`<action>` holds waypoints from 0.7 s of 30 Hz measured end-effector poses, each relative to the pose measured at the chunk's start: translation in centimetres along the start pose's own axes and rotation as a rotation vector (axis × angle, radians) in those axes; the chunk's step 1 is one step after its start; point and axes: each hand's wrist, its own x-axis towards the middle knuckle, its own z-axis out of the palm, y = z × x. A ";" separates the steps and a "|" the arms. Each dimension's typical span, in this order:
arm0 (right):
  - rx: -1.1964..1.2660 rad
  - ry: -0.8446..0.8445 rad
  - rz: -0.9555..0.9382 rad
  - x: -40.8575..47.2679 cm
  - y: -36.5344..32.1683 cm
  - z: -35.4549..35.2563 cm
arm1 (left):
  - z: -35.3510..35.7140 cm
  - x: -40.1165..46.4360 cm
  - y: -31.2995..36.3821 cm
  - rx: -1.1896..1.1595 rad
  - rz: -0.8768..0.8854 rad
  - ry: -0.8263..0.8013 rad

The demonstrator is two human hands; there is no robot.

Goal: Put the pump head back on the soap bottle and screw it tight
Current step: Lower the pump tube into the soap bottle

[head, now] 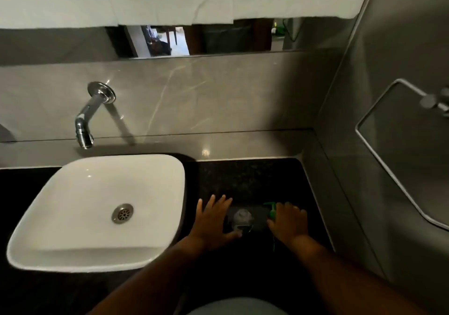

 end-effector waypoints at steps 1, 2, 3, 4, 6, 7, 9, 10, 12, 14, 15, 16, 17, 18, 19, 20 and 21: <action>0.085 -0.043 0.058 0.3 0.0 0.2 | 0.4 0.2 0.3 -0.116 -0.030 -0.052; 0.169 -0.059 0.107 0.7 0.1 0.5 | 0.9 0.7 0.6 -0.219 -0.058 -0.080; 0.231 -0.082 0.141 1.0 0.2 0.7 | 1.1 0.9 1.0 -0.285 -0.073 -0.085; 0.303 -0.118 0.190 1.4 0.2 0.8 | 1.3 1.3 1.3 -0.364 -0.098 -0.081; 0.375 -0.186 0.221 2.2 0.2 1.0 | 1.7 2.0 1.4 -0.453 -0.124 -0.060; 0.384 -0.197 0.214 2.5 0.1 1.2 | 1.8 2.2 1.3 -0.472 -0.132 -0.051; 0.381 -0.200 0.175 3.0 0.1 1.4 | 2.0 2.5 1.0 -0.452 -0.116 -0.051; 0.383 -0.199 0.163 3.2 0.2 1.4 | 1.9 2.6 0.8 -0.442 -0.099 -0.052; 0.396 -0.198 0.151 3.6 0.2 1.4 | 1.5 2.7 0.1 -0.425 -0.093 -0.044; 0.473 -0.193 0.132 4.2 0.0 0.5 | 1.0 2.6 -0.8 -0.402 -0.080 -0.075; 0.573 -0.171 0.115 4.7 -0.4 -0.2 | 0.8 2.5 -1.1 -0.390 -0.071 -0.100; 0.701 -0.131 0.101 5.1 -0.8 -1.2 | 0.7 2.5 -1.3 -0.387 -0.069 -0.118; 0.835 -0.077 0.078 5.6 -1.4 -2.4 | 0.6 2.4 -1.4 -0.393 -0.076 -0.129; 0.960 -0.003 0.047 5.9 -2.0 -3.8 | 0.5 2.2 -1.3 -0.403 -0.089 -0.133; 1.065 0.072 0.008 6.2 -2.5 -5.4 | 0.4 2.2 -1.2 -0.415 -0.107 -0.133; 1.152 0.125 -0.024 6.3 -3.0 -7.0 | 0.4 2.1 -1.1 -0.424 -0.124 -0.135; 1.227 0.157 -0.049 6.3 -3.4 -8.4 | 0.3 2.0 -1.0 -0.431 -0.136 -0.139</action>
